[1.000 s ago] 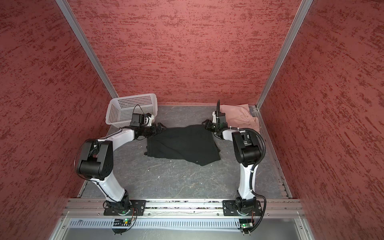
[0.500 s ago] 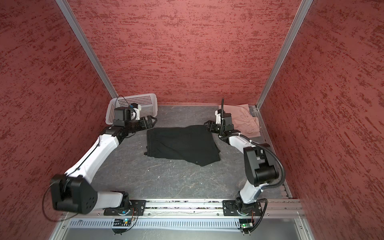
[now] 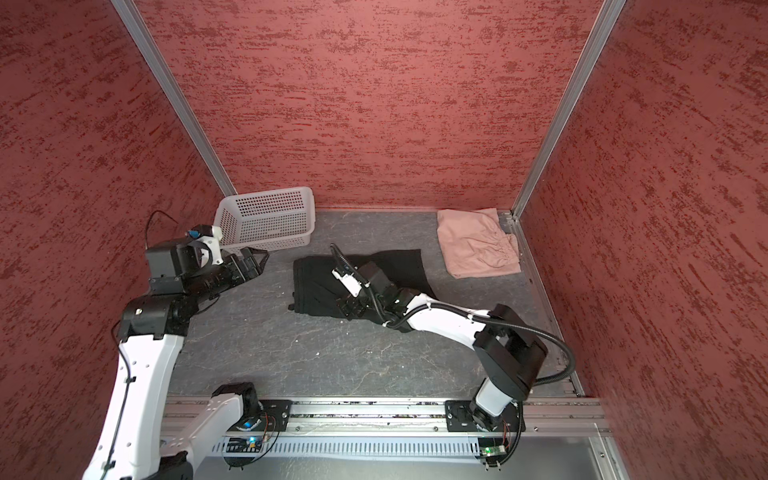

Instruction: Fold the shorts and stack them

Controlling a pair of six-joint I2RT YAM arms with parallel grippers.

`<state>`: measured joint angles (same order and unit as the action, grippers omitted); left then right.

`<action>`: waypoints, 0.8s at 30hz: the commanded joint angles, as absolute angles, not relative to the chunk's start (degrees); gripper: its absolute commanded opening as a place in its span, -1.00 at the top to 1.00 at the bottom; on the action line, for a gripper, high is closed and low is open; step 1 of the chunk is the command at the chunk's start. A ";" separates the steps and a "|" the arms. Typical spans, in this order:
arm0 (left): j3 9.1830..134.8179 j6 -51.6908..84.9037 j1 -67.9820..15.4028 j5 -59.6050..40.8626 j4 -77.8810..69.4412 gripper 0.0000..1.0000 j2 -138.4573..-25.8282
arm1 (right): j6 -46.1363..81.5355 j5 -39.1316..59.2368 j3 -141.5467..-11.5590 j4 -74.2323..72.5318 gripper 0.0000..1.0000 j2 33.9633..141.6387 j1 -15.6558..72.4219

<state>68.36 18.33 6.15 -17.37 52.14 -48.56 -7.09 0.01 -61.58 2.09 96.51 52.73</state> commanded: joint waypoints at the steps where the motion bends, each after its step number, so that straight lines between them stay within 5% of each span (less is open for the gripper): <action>1: 69.08 17.50 7.76 -18.80 55.95 -0.99 -45.25 | -16.68 -11.29 -67.49 6.81 -0.98 102.27 57.84; 11: 70.21 18.80 9.22 -26.42 55.65 -0.99 -45.11 | -25.87 -22.73 -79.40 1.13 -0.98 118.22 68.35; 24: 73.43 15.07 10.03 -23.98 61.52 -0.99 -41.95 | -31.66 -26.17 -92.30 3.50 -0.98 131.16 67.79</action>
